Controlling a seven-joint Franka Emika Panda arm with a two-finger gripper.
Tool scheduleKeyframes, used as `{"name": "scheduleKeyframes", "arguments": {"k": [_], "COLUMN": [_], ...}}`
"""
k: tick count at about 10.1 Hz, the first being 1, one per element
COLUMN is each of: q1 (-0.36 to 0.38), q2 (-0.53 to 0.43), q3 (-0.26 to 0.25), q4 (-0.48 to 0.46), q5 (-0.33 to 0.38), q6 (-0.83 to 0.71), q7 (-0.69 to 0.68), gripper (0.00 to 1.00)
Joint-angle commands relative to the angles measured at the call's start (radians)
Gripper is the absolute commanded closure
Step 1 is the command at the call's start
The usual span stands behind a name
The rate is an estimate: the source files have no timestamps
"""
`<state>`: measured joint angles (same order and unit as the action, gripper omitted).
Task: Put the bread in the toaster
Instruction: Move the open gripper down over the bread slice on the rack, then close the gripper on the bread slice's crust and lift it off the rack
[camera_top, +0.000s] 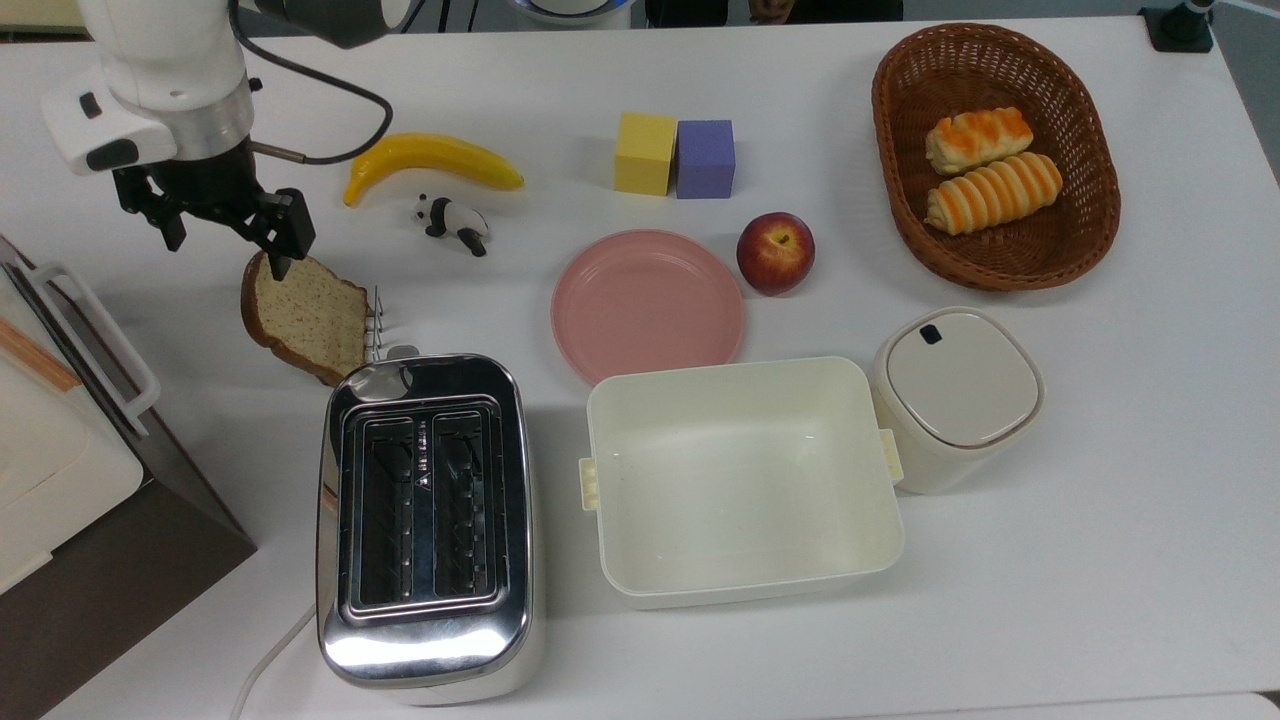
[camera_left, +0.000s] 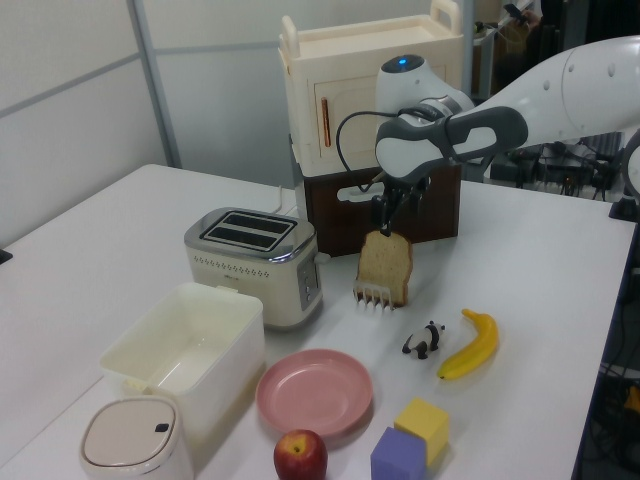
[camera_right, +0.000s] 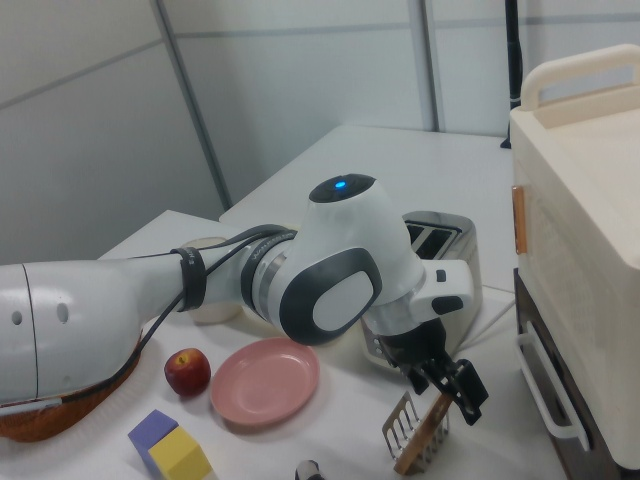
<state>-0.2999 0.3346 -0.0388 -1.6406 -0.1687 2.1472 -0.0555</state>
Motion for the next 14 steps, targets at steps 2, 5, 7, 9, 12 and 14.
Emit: {"name": "scheduleKeyframes", "arguments": {"k": [2,5,7,9,12,14], "q1": [0.008,0.013,0.012,0.015,0.016,0.018], "q2": [-0.002,0.026,0.038,0.038,0.038,0.038], "q3": [0.004,0.013,0.046,0.048,0.057,0.057], "q4": [-0.008,-0.01,-0.011,-0.011,-0.011,-0.012], "q5": [-0.038,-0.081,-0.101,-0.106,-0.112,-0.115], "q6": [0.017,0.017,0.017,0.017,0.017,0.017], "q7": [0.016,0.011,0.011,0.013,0.019,0.017], "gripper": [0.0,0.0,0.0,0.83,1.0,1.0]}}
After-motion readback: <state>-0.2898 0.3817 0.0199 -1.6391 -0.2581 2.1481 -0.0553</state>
